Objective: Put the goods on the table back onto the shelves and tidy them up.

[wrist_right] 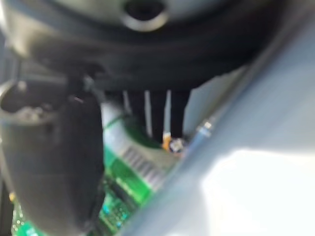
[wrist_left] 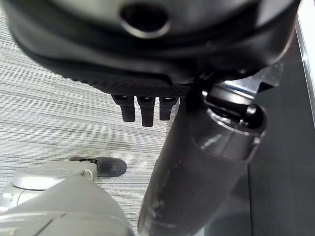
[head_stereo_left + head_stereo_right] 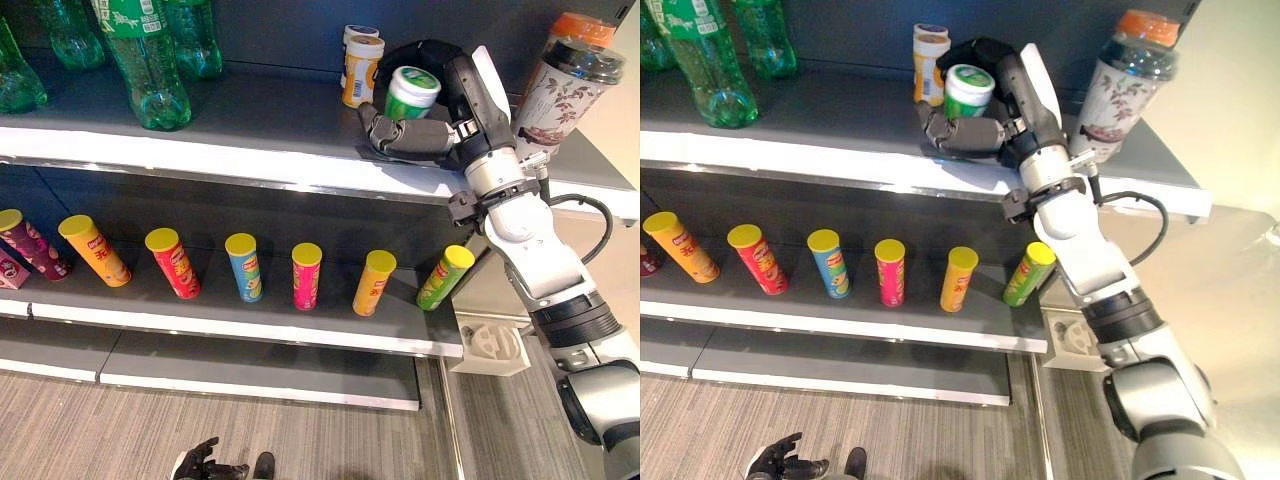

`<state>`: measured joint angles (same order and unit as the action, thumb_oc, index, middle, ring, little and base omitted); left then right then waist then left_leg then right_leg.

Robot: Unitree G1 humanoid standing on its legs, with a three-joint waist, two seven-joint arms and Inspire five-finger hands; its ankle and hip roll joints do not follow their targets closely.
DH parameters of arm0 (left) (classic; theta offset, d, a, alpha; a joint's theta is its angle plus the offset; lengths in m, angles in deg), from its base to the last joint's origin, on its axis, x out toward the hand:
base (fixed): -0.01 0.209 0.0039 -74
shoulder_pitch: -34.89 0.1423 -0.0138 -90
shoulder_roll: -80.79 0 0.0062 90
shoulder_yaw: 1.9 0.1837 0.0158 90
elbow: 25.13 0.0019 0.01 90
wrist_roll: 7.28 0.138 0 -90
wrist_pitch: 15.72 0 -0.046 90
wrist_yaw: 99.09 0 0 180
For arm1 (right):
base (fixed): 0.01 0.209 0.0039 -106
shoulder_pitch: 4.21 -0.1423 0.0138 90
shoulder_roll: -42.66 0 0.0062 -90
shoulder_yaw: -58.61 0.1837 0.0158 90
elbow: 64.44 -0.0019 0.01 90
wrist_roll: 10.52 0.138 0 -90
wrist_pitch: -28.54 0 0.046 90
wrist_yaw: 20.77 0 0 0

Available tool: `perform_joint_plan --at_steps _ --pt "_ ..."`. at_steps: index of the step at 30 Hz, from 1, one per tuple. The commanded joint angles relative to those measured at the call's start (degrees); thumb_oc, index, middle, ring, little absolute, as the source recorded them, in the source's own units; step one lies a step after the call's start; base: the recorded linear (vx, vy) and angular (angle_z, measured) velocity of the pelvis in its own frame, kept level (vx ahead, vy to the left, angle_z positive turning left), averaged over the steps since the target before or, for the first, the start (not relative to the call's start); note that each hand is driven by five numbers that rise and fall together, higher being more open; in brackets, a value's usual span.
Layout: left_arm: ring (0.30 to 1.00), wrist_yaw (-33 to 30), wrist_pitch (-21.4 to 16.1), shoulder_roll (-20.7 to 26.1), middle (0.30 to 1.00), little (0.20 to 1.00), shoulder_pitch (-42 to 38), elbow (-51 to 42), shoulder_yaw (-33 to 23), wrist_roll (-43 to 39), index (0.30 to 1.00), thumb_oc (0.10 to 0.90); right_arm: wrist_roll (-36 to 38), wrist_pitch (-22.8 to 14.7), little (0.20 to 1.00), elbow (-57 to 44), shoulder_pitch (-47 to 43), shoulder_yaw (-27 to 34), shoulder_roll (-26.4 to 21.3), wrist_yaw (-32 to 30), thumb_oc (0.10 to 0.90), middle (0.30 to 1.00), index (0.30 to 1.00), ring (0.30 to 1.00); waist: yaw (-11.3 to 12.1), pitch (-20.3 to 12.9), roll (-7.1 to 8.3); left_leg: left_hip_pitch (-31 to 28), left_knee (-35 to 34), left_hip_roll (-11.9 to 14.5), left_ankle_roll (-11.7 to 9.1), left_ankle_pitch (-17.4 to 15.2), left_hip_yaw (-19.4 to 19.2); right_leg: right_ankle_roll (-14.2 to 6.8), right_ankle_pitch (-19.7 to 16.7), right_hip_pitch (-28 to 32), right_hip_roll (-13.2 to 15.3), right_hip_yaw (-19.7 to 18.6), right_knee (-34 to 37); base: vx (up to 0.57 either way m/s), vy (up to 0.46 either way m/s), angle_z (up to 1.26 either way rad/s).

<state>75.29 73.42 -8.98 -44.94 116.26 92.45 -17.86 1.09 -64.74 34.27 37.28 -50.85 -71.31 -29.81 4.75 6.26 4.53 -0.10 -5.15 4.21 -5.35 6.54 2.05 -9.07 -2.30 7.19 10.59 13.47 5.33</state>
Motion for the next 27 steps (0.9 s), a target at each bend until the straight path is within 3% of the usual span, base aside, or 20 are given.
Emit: perform_joint_plan --at_steps 1,14,27 --pt "0.9 -0.95 -1.51 2.43 0.9 0.9 -2.5 0.89 1.45 0.98 0.9 0.8 1.25 -3.14 0.9 0.0 -4.58 1.11 -2.86 -2.04 0.8 0.9 0.9 0.9 1.79 -2.93 0.24 -5.91 0.15 -0.49 -0.36 -9.67 -3.68 -2.09 0.86 -3.67 1.07 0.52 -2.52 0.0 0.0 0.0" --pt "0.9 -1.15 -1.32 2.07 0.9 0.9 -2.97 1.47 1.54 0.84 0.9 0.8 1.73 -2.76 0.9 -0.44 -4.27 1.28 -2.38 -2.22 0.8 0.9 0.9 0.9 1.43 -2.87 0.65 -5.97 0.15 -0.53 -0.29 -9.76 -4.11 -2.15 0.75 -3.87 1.13 0.2 -2.56 0.0 0.0 0.0" --pt "0.9 -2.77 -0.28 1.59 0.9 0.9 -3.08 1.65 0.84 0.65 0.9 0.8 1.03 -0.28 0.9 -2.1 -2.55 2.58 4.46 -4.64 0.8 0.9 0.9 0.9 1.55 -2.4 1.19 -5.55 0.33 -1.53 0.66 -10.01 -4.5 -2.71 -0.43 -4.95 2.16 -0.86 -2.95 -0.02 0.035 -0.05"
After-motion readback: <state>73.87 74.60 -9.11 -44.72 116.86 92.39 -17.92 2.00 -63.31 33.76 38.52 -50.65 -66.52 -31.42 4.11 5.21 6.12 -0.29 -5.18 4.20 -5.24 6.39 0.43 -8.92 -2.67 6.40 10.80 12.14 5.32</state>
